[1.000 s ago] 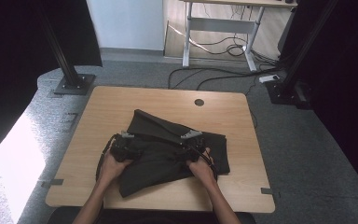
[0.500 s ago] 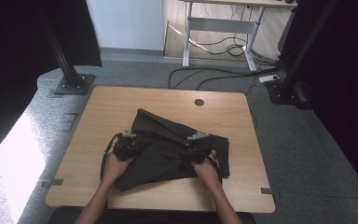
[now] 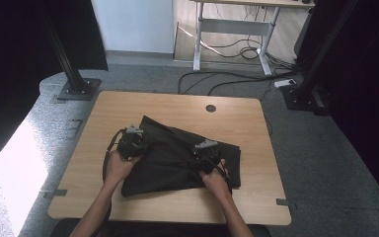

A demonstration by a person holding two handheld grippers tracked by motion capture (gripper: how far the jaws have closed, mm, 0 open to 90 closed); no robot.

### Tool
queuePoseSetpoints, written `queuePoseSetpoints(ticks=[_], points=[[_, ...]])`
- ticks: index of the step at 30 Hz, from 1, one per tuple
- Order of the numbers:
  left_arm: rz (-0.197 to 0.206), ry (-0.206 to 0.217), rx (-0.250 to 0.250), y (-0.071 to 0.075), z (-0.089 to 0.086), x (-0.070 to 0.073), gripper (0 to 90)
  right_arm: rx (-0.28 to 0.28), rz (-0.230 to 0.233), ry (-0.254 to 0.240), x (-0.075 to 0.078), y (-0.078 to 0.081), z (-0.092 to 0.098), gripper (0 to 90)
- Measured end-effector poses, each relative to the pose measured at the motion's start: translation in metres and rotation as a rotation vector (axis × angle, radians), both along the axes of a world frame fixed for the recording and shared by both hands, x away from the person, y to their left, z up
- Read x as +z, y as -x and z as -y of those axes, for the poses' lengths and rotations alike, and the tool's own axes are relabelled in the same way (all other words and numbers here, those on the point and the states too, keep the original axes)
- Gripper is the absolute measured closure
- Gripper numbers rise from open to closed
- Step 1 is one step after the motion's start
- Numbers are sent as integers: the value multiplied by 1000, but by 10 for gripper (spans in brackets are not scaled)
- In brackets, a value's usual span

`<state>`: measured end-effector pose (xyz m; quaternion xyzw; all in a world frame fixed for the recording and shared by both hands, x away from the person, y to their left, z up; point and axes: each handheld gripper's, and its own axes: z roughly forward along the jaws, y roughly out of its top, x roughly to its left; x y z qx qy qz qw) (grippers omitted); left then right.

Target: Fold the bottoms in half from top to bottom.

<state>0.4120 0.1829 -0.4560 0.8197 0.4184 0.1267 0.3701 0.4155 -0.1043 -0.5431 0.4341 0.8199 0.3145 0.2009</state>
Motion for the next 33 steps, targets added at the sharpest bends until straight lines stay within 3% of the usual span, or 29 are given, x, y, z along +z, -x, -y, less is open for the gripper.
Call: queuePoseSetpoints(ticks=[8,14,22,26,29,33], points=[[73,-14,-81,5,29,42,809,15,4,1,0,-1,-19,137],[102,-52,-143,5,61,60,813,24,9,-4,-1,-1,-36,138],[86,-65,-198,0,97,57,819,26,14,-11,-1,1,-59,139],[87,-52,-196,0,96,54,819,28,23,-30,-2,3,-60,139],[108,-85,-186,2,92,54,819,37,20,-41,-1,2,-57,137],[118,-113,-169,3,86,52,819,57,7,-127,16,5,-48,182]])
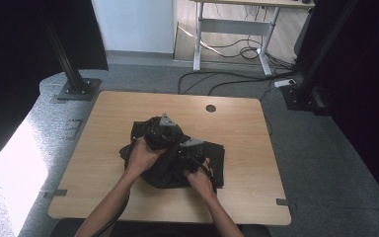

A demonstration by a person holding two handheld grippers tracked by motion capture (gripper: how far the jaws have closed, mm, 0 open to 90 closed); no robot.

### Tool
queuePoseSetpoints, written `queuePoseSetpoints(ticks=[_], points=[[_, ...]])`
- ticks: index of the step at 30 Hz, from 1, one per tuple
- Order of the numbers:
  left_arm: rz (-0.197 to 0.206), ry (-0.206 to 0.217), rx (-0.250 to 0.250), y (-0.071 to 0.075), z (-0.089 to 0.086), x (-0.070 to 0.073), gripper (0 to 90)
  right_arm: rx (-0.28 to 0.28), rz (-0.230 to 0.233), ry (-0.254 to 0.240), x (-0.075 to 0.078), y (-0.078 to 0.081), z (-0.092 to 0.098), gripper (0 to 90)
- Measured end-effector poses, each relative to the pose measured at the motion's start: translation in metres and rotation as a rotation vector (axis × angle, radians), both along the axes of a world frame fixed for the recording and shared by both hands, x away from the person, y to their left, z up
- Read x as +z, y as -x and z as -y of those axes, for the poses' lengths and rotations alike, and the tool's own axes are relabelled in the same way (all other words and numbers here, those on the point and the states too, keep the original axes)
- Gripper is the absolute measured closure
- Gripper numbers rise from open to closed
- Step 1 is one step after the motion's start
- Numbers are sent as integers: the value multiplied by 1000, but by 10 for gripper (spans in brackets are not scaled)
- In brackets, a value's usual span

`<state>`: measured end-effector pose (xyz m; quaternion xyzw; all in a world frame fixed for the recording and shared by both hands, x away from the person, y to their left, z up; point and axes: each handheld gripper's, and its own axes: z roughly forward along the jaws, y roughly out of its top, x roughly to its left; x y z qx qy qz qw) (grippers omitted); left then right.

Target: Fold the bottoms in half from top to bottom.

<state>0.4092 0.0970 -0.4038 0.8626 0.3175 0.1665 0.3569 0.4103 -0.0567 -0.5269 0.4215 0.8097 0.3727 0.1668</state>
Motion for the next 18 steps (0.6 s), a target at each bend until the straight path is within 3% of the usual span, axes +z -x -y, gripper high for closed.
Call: queuePoseSetpoints(ticks=[3,5,7,9,11,14,17,18], points=[[4,-2,13,-1,-4,-1,819,-6,41,6,23,8,16,169],[6,-2,16,-1,-6,-1,819,-55,68,25,36,13,36,152],[7,0,18,-1,-6,-1,819,-124,65,51,40,15,59,136],[10,-2,17,-1,-6,-1,819,-184,40,59,35,17,82,136],[11,-1,18,-1,-6,-1,819,-235,-5,61,21,18,102,136],[10,3,22,-2,-6,-2,819,-246,-53,62,1,20,112,146],[8,5,29,-3,-7,0,819,-228,-91,46,-15,19,113,230],[7,7,31,-3,-8,1,819,-234,-82,32,-16,19,112,254]])
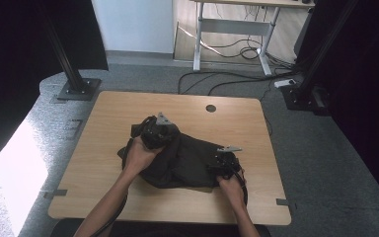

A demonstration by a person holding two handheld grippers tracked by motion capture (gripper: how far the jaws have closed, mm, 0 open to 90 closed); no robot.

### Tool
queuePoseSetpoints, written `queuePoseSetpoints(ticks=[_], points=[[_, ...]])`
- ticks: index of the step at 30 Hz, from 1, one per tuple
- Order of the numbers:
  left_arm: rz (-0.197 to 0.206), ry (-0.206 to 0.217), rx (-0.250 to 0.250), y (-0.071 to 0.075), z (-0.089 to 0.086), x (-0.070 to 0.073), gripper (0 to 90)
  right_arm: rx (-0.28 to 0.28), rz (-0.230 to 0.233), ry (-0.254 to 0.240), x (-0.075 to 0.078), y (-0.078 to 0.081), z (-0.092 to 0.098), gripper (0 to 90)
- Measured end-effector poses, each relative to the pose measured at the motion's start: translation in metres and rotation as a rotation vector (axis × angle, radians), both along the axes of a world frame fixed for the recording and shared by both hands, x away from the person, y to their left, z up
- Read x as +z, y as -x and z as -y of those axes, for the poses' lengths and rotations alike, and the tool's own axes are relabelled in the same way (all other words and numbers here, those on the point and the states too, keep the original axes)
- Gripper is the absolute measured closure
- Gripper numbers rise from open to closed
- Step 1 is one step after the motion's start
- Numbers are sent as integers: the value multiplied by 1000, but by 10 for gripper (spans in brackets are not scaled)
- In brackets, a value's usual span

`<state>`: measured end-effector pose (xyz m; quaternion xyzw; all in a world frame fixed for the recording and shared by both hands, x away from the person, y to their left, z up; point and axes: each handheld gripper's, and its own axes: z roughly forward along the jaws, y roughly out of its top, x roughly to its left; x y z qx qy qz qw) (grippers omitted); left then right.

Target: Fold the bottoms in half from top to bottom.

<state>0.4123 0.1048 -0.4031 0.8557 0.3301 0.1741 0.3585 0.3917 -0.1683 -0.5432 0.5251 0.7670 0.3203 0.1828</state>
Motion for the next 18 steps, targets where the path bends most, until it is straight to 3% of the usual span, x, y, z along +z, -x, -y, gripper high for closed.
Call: queuePoseSetpoints(ticks=[3,6,14,18], points=[[-9,24,6,-2,-1,2,819,29,-2,-36,2,-2,-5,475],[-11,37,7,-3,3,4,819,48,5,-46,2,-3,-19,534],[-5,6,-10,0,24,2,819,158,18,-53,1,-10,-82,513],[-13,-15,-10,2,27,-11,818,220,14,-55,0,-12,-101,398]])
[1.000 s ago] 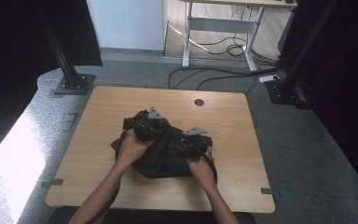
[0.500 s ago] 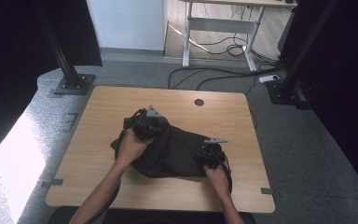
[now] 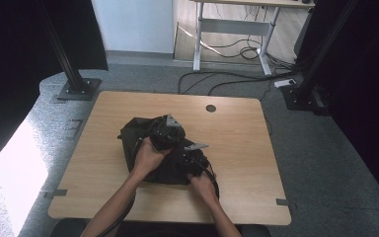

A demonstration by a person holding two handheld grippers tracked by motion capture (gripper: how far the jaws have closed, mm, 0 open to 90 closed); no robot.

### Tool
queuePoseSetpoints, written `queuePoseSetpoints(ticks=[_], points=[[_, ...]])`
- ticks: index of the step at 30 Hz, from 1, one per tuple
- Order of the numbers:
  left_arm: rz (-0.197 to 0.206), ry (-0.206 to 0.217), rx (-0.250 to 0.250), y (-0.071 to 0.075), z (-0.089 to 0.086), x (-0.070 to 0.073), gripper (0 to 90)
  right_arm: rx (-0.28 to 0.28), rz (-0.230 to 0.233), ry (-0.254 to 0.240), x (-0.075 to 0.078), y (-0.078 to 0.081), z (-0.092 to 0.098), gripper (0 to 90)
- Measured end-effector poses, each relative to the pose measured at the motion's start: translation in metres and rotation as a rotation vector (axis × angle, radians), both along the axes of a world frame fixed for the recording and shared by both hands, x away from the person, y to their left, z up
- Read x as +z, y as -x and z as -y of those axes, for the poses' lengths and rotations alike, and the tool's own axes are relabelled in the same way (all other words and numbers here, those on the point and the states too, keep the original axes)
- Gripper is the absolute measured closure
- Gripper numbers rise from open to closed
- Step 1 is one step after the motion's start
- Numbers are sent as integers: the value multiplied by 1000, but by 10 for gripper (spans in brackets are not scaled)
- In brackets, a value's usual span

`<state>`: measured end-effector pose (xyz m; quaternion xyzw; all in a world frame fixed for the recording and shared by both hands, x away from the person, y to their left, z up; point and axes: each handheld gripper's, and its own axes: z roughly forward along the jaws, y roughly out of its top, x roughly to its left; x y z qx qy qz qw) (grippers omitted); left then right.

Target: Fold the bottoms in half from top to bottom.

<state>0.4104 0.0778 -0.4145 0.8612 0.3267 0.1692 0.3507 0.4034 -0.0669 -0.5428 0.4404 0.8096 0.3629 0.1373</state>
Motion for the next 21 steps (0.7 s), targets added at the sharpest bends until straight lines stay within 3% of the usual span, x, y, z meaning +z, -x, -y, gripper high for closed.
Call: queuePoseSetpoints(ticks=[3,5,13,14,15,18,21], points=[[-16,-6,-1,1,2,-14,817,14,-29,-74,1,-2,8,362],[-24,-18,-7,2,7,-23,816,-6,-17,-107,4,-2,20,362],[-29,-119,-31,8,41,-54,809,-60,52,-27,27,10,67,338],[-29,-119,-31,8,41,-54,807,-69,54,-10,28,11,72,337],[-31,-154,-41,9,50,-62,805,-76,51,3,27,12,78,335],[-43,-196,-47,10,60,-77,798,-99,40,26,24,15,93,336],[-82,-241,-53,10,67,-96,782,-119,25,30,19,19,107,336]])
